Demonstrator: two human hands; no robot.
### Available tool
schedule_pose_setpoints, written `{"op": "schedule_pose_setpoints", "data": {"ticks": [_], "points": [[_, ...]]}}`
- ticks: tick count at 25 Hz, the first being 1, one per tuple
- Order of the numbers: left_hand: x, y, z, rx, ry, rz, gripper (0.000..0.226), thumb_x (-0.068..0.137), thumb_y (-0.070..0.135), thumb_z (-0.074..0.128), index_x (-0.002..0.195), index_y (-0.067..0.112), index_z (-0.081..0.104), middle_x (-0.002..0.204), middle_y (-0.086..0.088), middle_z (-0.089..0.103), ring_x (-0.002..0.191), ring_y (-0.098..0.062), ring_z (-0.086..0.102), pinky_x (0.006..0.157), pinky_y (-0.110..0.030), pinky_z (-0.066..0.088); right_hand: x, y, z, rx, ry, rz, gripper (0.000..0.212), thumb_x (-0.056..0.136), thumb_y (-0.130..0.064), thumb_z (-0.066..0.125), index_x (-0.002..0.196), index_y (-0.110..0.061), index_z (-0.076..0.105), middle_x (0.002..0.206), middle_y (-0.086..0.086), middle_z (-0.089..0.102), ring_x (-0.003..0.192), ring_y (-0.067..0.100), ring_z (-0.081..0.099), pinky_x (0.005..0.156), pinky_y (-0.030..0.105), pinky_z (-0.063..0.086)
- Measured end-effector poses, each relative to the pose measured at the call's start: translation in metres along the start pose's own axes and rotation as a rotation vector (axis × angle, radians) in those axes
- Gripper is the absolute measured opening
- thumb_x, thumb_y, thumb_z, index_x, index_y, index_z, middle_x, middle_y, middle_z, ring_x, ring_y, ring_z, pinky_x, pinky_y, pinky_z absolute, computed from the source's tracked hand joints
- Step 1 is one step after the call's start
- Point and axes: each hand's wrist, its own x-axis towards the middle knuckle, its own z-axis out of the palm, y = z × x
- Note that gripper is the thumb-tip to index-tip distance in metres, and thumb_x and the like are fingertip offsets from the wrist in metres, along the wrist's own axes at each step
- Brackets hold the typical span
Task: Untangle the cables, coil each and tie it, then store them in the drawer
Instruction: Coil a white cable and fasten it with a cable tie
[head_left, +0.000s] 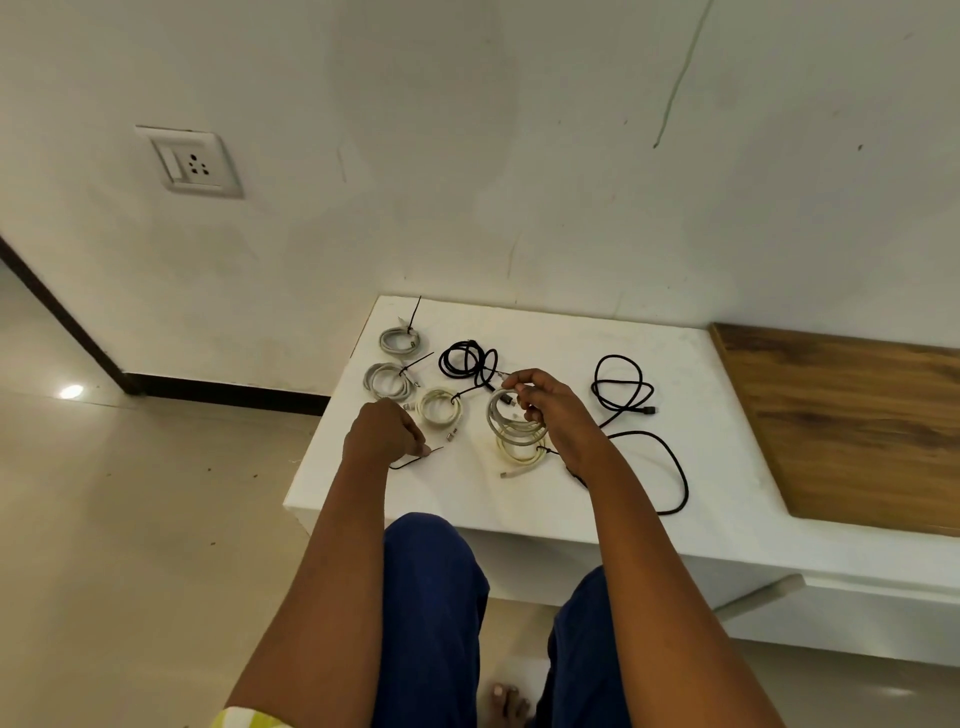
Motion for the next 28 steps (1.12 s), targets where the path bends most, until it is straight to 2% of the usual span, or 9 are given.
{"op": "schedule_pose_setpoints", "data": {"ticks": [4, 10, 13, 15, 19, 22, 26, 28], "points": [[0.003, -0.001, 0.009, 0.013, -0.025, -0.042, 0.023, 0.064, 0.013, 0.086, 0.084, 0.007, 0.075, 0.090, -0.010, 0.071, 0.091, -0.025, 0.065, 0.083, -0.036, 0.053, 0.000, 0.001, -0.005, -0.001, 0.019, 0.003, 0.020, 0.096, -0.003, 0.041, 0.100, -0.011, 0.059, 0.082, -0.011, 0.059, 0.068, 0.003, 0.044, 0.064, 0.017, 0.033], [0.007, 0.000, 0.014, 0.069, -0.024, -0.031, 0.008, 0.072, 0.009, 0.079, 0.076, 0.013, 0.074, 0.092, -0.007, 0.070, 0.091, -0.024, 0.064, 0.081, -0.033, 0.051, 0.002, 0.002, -0.008, -0.008, 0.055, 0.010, 0.021, 0.096, -0.005, 0.040, 0.097, -0.013, 0.059, 0.082, -0.012, 0.057, 0.070, 0.005, 0.040, 0.066, 0.018, 0.033], [0.011, -0.002, 0.015, 0.097, -0.058, -0.008, 0.008, 0.078, 0.008, 0.073, 0.086, 0.009, 0.074, 0.099, -0.008, 0.070, 0.096, -0.024, 0.062, 0.085, -0.032, 0.050, 0.003, 0.003, -0.007, -0.028, 0.064, 0.015, 0.023, 0.097, -0.005, 0.038, 0.098, -0.014, 0.059, 0.085, -0.013, 0.057, 0.071, 0.006, 0.040, 0.067, 0.018, 0.033], [0.010, -0.002, 0.014, 0.064, -0.071, 0.037, 0.011, 0.081, 0.009, 0.071, 0.092, 0.005, 0.073, 0.099, -0.009, 0.069, 0.097, -0.022, 0.061, 0.080, -0.028, 0.046, 0.003, 0.003, -0.008, -0.027, 0.064, 0.017, 0.022, 0.097, -0.006, 0.039, 0.098, -0.014, 0.060, 0.088, -0.012, 0.058, 0.072, 0.006, 0.040, 0.067, 0.018, 0.032], [0.003, 0.015, 0.005, -0.211, -0.037, 0.202, 0.007, 0.083, 0.012, 0.070, 0.088, 0.007, 0.070, 0.080, 0.001, 0.064, 0.074, -0.007, 0.054, 0.062, -0.012, 0.037, 0.001, 0.003, -0.012, -0.029, 0.077, 0.044, 0.018, 0.096, -0.013, 0.045, 0.097, -0.015, 0.063, 0.083, -0.013, 0.058, 0.071, 0.006, 0.039, 0.066, 0.018, 0.032], [-0.003, 0.039, 0.003, -0.542, -0.079, 0.275, 0.005, 0.090, 0.012, 0.062, 0.085, 0.014, 0.063, 0.073, 0.007, 0.061, 0.058, -0.001, 0.048, 0.059, -0.012, 0.037, -0.001, 0.002, -0.017, -0.044, 0.112, 0.082, 0.018, 0.095, -0.023, 0.050, 0.096, -0.017, 0.067, 0.080, -0.016, 0.058, 0.071, 0.004, 0.042, 0.068, 0.017, 0.033], [-0.006, 0.076, 0.009, -0.902, -0.152, 0.339, 0.009, 0.093, 0.009, 0.056, 0.092, 0.016, 0.061, 0.079, 0.001, 0.063, 0.062, -0.005, 0.051, 0.066, -0.015, 0.044, -0.004, 0.005, -0.024, -0.046, 0.128, 0.130, 0.026, 0.090, -0.037, 0.058, 0.100, -0.017, 0.071, 0.091, -0.013, 0.062, 0.082, -0.001, 0.049, 0.087, 0.022, 0.034], [-0.006, 0.093, 0.016, -0.996, -0.188, 0.359, 0.012, 0.093, 0.009, 0.055, 0.099, 0.015, 0.064, 0.081, 0.001, 0.064, 0.067, -0.005, 0.054, 0.071, -0.016, 0.047, -0.005, 0.005, -0.027, -0.025, 0.165, 0.153, 0.030, 0.088, -0.042, 0.059, 0.100, -0.018, 0.072, 0.090, -0.014, 0.062, 0.083, 0.000, 0.049, 0.087, 0.022, 0.035]]}}
